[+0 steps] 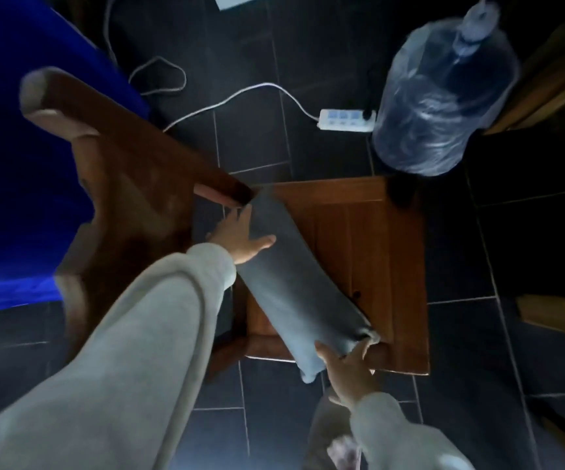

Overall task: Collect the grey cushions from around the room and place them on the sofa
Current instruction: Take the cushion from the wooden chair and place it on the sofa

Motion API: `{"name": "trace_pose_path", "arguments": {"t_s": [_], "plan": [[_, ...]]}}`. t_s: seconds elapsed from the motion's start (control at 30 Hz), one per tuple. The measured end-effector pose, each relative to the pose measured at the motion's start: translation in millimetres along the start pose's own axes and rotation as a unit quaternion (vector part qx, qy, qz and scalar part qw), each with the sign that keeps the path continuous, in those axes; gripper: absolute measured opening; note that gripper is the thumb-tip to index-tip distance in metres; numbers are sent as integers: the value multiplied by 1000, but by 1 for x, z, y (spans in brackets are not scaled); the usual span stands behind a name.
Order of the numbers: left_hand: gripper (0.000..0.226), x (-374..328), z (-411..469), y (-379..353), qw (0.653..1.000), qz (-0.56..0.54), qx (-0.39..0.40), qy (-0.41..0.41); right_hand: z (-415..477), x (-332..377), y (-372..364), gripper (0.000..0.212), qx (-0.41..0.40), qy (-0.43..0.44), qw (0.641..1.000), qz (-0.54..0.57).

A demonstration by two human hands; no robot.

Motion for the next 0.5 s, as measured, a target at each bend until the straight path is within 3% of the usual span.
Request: {"name": "trace_pose_path", "arguments": {"t_s": [0.13, 0.27, 0.4, 0.5], "plan": [[112, 7, 45, -5, 996, -76, 4, 48, 41, 12, -10, 131, -28, -31, 993, 109], [114, -3, 41, -3, 993, -62, -49, 86, 36, 19, 13, 134, -83, -38, 992, 87], [111, -36, 4, -6, 991, -113, 2, 75, -4, 3, 75, 138, -148, -40, 979, 132], [106, -75, -32, -9, 986, -149, 34, 64, -39, -21, 124, 126, -183, -68, 964, 182]]}}
Point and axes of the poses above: each hand's wrist, its own z-axis towards the middle knuckle, its own y-axis out of the back of the hand, x = y × z, the point moved 1 cm from there along z, towards the middle knuckle, and after that the axes turned 5 degrees about -z, right-handed, at the moved point
